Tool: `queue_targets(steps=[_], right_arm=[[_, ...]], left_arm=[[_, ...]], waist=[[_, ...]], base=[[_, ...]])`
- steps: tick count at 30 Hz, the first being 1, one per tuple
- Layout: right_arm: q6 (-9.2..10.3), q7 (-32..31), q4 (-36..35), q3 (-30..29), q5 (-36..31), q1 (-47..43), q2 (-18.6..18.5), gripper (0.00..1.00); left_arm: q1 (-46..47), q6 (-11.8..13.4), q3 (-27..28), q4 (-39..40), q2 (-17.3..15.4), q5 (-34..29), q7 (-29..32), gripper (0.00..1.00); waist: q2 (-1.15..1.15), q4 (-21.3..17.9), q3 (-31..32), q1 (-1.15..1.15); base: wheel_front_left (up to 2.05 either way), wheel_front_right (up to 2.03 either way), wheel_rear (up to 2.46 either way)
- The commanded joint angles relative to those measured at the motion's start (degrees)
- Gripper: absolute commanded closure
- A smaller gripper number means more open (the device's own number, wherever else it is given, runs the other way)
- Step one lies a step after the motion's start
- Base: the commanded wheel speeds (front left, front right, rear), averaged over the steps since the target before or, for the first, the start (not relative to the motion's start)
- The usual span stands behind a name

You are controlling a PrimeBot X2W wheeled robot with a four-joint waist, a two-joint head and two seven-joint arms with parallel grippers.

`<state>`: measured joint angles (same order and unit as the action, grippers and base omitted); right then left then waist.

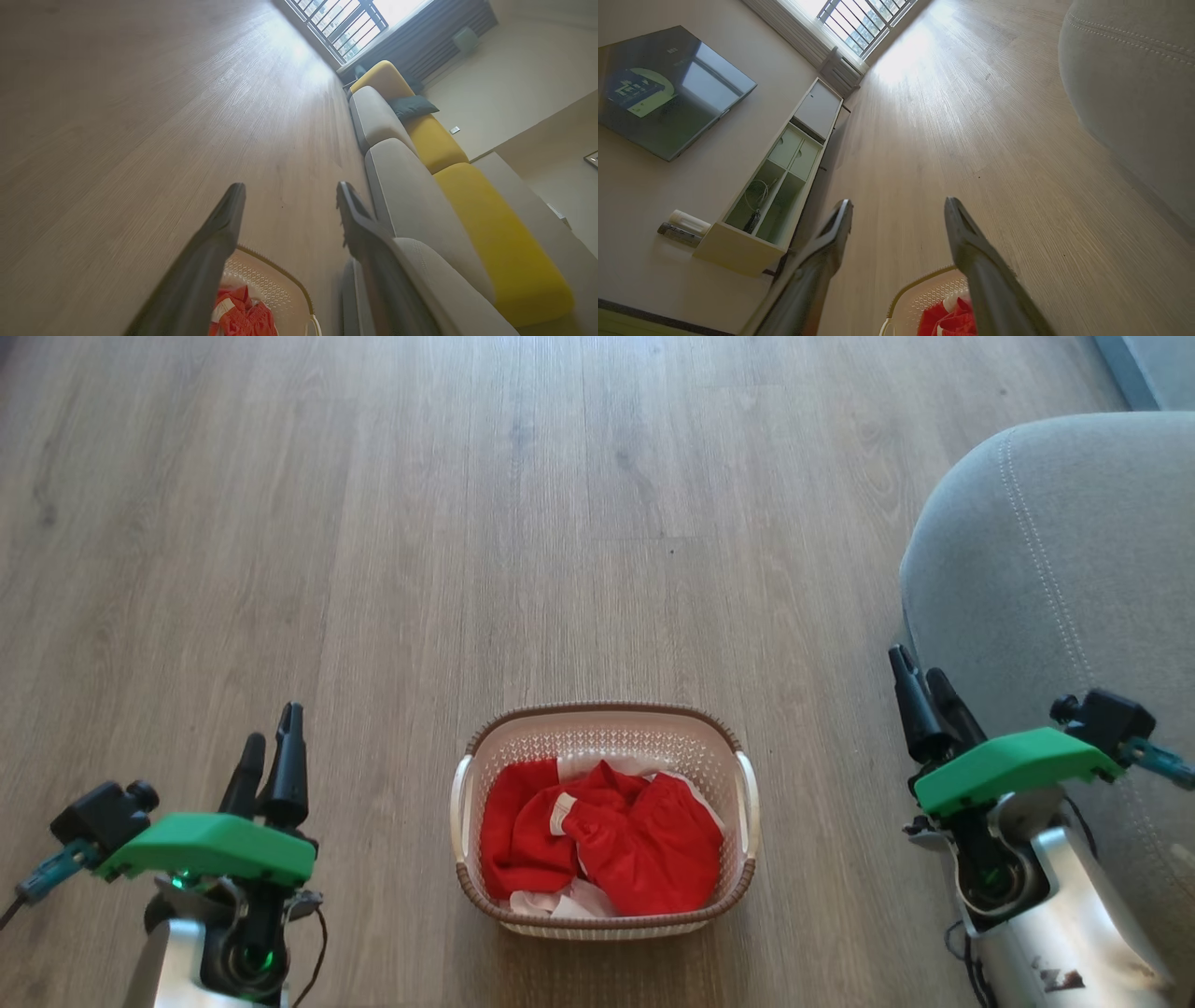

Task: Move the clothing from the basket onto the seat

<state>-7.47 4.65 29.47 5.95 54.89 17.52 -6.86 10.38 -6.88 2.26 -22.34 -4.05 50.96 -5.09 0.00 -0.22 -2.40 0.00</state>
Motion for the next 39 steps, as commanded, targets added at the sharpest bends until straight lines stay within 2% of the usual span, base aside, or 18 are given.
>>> queue_targets(steps=[1, 22, 39], right_arm=[[-0.02, 1.11, -1.23, 1.15, -1.85, 4.07, -1.05, 0.00], [-0.02, 4.66, 1.83, 4.64, -15.59, 10.04, -2.58, 0.00], [-0.02, 7.37, 4.72, 5.96, -26.70, 14.21, -3.15, 0.00]], left_arm=[[3.43, -0.32, 1.29, 1.42, -1.52, -2.20, -0.75, 0.00], [7.38, -0.43, 1.68, 0.56, -2.10, -20.37, -4.27, 0.00], [9.40, -0.50, 4.05, 0.69, -1.60, -34.94, -6.95, 0.00]], waist=[[0.00, -0.01, -0.08, 0.00], [0.00, 0.07, -1.36, 0.00], [0.00, -0.19, -1.71, 0.00]], base=[[0.00, 0.00, 0.00], [0.00, 0.00, 0.00], [0.00, 0.00, 0.00]])
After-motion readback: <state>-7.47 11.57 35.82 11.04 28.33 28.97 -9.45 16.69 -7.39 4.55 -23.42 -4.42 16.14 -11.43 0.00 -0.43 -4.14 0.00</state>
